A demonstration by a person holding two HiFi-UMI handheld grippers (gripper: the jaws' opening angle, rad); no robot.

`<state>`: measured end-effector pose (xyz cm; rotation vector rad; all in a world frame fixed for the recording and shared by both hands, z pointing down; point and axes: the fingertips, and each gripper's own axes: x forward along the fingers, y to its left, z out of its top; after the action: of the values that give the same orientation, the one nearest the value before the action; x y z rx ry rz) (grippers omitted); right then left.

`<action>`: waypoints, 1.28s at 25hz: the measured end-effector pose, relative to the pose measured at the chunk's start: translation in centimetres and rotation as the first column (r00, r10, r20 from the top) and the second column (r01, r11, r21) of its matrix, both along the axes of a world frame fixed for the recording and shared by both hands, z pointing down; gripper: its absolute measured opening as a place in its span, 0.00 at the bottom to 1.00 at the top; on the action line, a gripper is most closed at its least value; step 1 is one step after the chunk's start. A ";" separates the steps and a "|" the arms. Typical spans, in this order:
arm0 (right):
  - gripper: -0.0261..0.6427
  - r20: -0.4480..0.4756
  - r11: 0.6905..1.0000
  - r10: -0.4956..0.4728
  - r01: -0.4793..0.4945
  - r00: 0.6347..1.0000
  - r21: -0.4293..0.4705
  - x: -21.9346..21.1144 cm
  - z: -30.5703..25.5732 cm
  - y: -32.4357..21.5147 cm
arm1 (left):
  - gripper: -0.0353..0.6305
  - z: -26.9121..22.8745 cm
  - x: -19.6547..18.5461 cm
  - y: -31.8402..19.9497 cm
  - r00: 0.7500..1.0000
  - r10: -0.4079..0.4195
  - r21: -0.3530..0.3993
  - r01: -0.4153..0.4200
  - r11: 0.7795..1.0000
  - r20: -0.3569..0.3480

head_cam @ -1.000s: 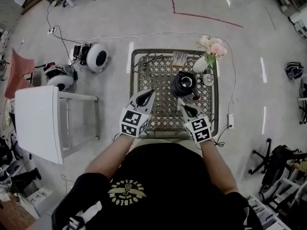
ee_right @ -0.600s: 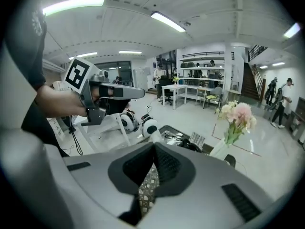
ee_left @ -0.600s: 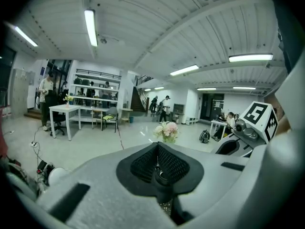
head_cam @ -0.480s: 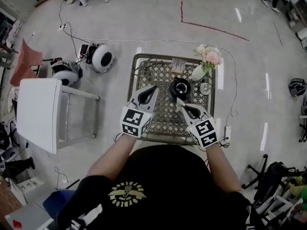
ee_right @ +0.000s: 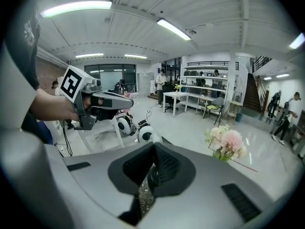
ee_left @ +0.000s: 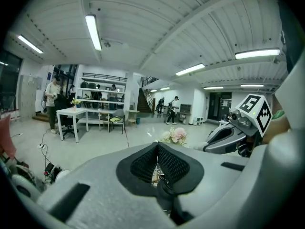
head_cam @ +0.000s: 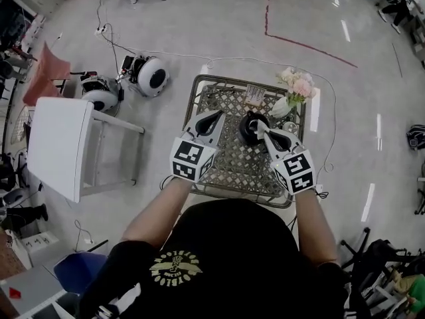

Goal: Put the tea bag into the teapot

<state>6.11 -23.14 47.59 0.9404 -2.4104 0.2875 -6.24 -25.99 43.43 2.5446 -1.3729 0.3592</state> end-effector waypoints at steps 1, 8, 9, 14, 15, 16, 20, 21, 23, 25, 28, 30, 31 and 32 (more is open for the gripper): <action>0.06 -0.005 1.000 0.002 -0.002 1.000 0.001 0.1 0.2 -0.6 | 0.06 0.1 -0.1 -0.4 1.000 -0.004 -0.004 0.004 1.000 0.005; 0.06 -0.013 0.999 0.033 -0.033 0.999 -0.007 0.8 1.2 -4.0 | 0.06 0.4 -1.0 -2.4 1.000 -0.023 -0.011 0.023 1.000 0.017; 0.06 -0.010 0.999 0.035 -0.035 0.999 -0.006 0.8 1.3 -4.4 | 0.06 0.4 -1.3 -2.8 0.999 -0.031 -0.011 0.031 0.999 0.017; 0.06 -0.023 0.999 0.036 -0.036 0.999 -0.006 0.8 2.6 -5.4 | 0.06 0.4 -2.3 -4.0 0.998 -0.052 -0.003 0.052 0.999 0.021; 0.07 -0.029 0.999 0.039 -0.039 0.999 -0.007 0.9 2.8 -5.4 | 0.06 0.4 -2.5 -4.0 0.998 -0.055 -0.003 0.055 0.998 0.021; 0.14 -0.029 0.999 0.042 -0.042 0.999 -0.010 1.0 2.9 -5.4 | 0.06 0.5 -2.8 -4.0 0.998 -0.059 -0.006 0.059 0.998 0.023; 0.20 -0.014 0.998 0.055 -0.055 0.998 -0.013 1.2 2.8 -5.5 | 0.06 1.6 -3.7 -3.4 0.997 -0.071 -0.031 0.072 0.997 0.024; 0.20 -0.009 0.998 0.059 -0.060 0.998 -0.010 1.2 2.7 -5.4 | 0.06 1.9 -4.0 -3.1 0.997 -0.073 -0.041 0.074 0.996 0.022; 0.20 0.003 0.998 0.069 -0.069 0.998 -0.007 1.4 2.4 -5.3 | 0.06 2.4 -4.4 -2.6 0.997 -0.078 -0.058 0.079 0.995 0.017; 0.20 0.011 0.997 0.078 -0.078 0.997 -0.006 1.5 2.2 -5.2 | 0.06 2.6 -4.6 -2.3 0.997 -0.081 -0.065 0.082 0.994 0.014; 0.20 0.019 0.996 0.091 -0.091 0.996 -0.003 1.6 1.7 -4.9 | 0.06 2.0 -4.9 -2.3 0.996 -0.092 -0.058 0.092 0.994 -0.003; 0.20 0.030 0.995 0.102 -0.102 0.994 -0.001 1.8 1.3 -4.6 | 0.06 1.1 -4.8 -2.5 0.996 -0.092 -0.036 0.092 0.995 -0.012; 0.20 0.039 0.994 0.109 -0.109 0.993 0.000 1.9 1.1 -4.5 | 0.06 0.6 -4.8 -2.6 0.996 -0.090 -0.022 0.089 0.996 -0.016; 0.20 0.049 0.993 0.116 -0.116 0.992 0.002 2.0 0.8 -4.3 | 0.06 0.1 -4.7 -2.6 0.996 -0.088 -0.007 0.088 0.996 -0.023</action>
<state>8.15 -27.41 48.37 1.0903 -2.4052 0.3505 -10.99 -28.60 43.54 2.4656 -1.4674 0.3168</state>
